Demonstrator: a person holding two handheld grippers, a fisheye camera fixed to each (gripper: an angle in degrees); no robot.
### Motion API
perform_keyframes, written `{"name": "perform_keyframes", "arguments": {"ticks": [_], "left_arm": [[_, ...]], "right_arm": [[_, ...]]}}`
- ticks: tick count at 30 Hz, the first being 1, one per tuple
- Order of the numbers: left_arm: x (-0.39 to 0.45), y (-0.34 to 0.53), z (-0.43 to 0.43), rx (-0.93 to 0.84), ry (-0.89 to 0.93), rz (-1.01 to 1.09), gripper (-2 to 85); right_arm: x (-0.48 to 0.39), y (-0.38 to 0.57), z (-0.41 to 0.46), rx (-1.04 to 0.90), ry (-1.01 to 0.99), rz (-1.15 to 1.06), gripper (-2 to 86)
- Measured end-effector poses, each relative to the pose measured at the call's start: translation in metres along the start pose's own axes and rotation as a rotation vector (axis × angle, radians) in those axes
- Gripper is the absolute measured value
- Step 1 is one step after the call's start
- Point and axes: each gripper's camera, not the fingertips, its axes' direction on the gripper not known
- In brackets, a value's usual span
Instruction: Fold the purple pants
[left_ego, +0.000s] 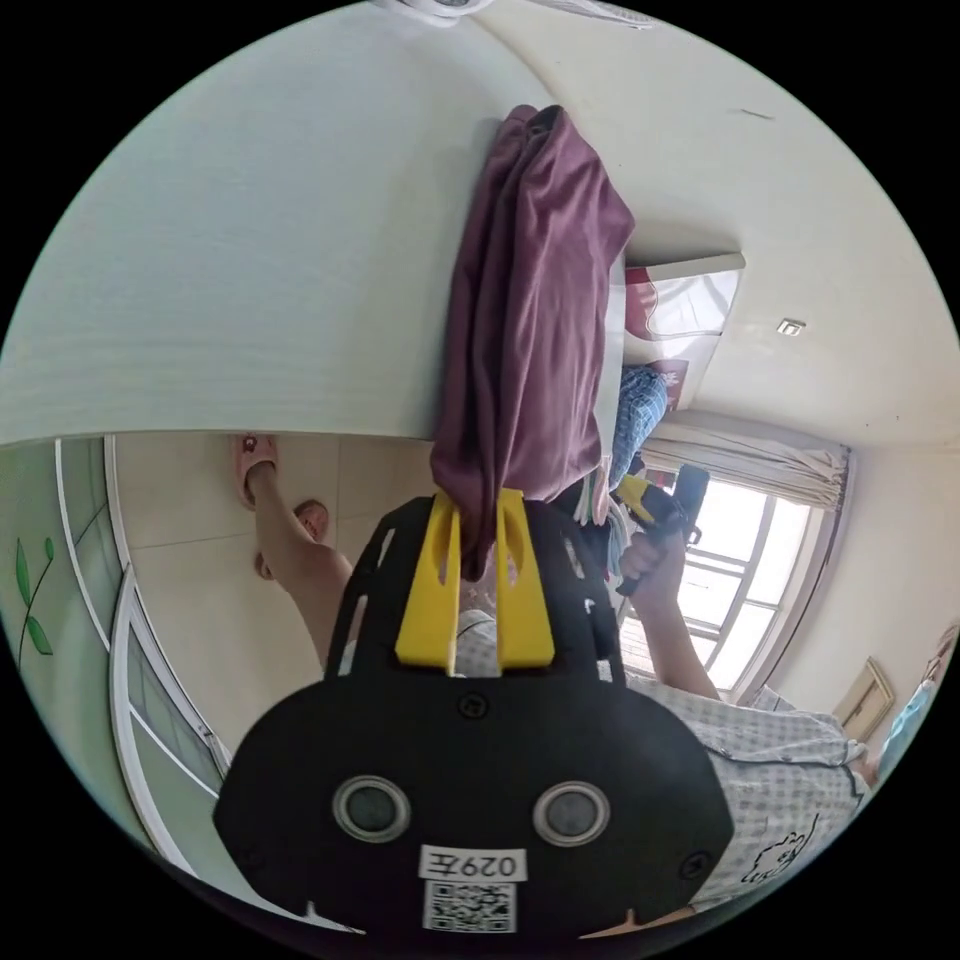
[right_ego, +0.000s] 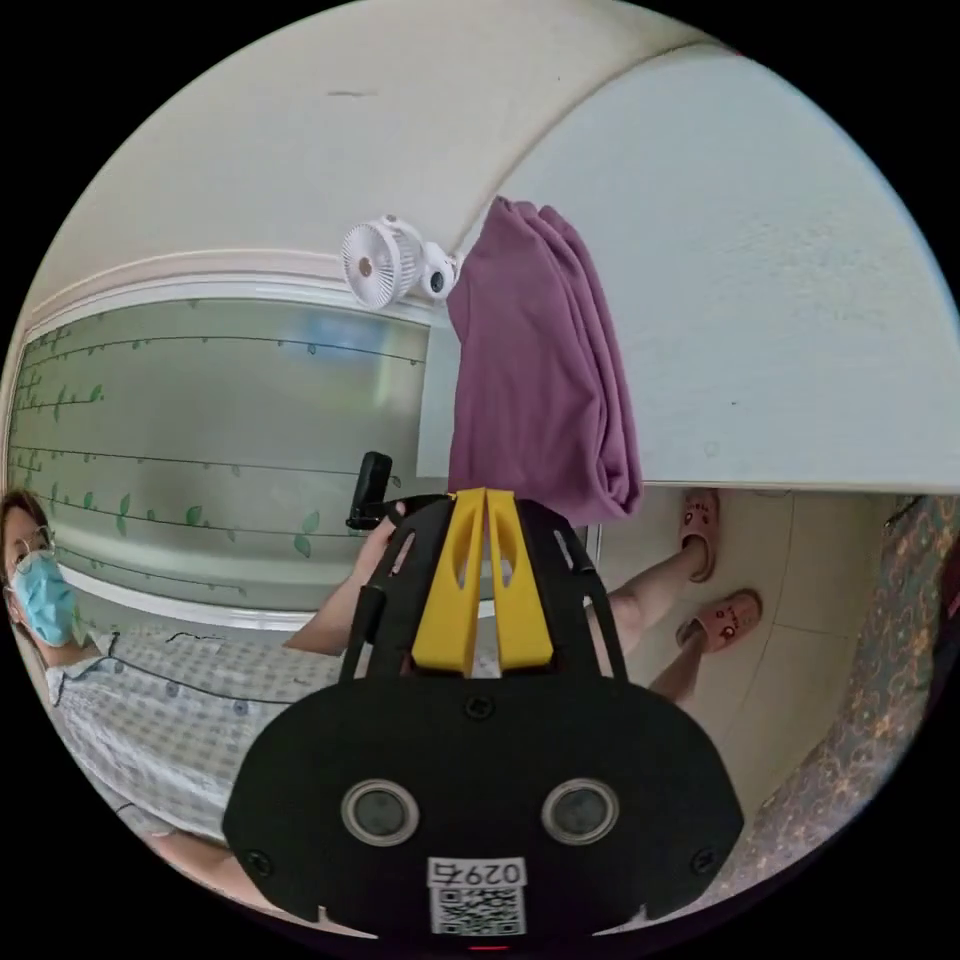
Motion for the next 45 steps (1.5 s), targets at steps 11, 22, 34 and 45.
{"name": "perform_keyframes", "arguments": {"ticks": [11,22,34,45], "left_arm": [[0.033,0.005,0.039,-0.217,-0.140,0.124,4.3],[0.182,-0.040,0.099,-0.646,0.033,0.461,4.1],[0.478,-0.057,0.353,-1.160,0.128,0.996,4.1],[0.728,0.026,0.597,-1.028,0.164,1.392,4.1]], "right_arm": [[-0.030,0.035,-0.114,-0.077,-0.210,0.396,15.3],[-0.222,0.070,-0.378,0.062,-0.358,0.242,0.5],[-0.402,0.179,-0.831,0.557,-0.207,0.095,0.0],[-0.526,0.278,-1.246,0.975,0.353,-0.006,0.1]]}}
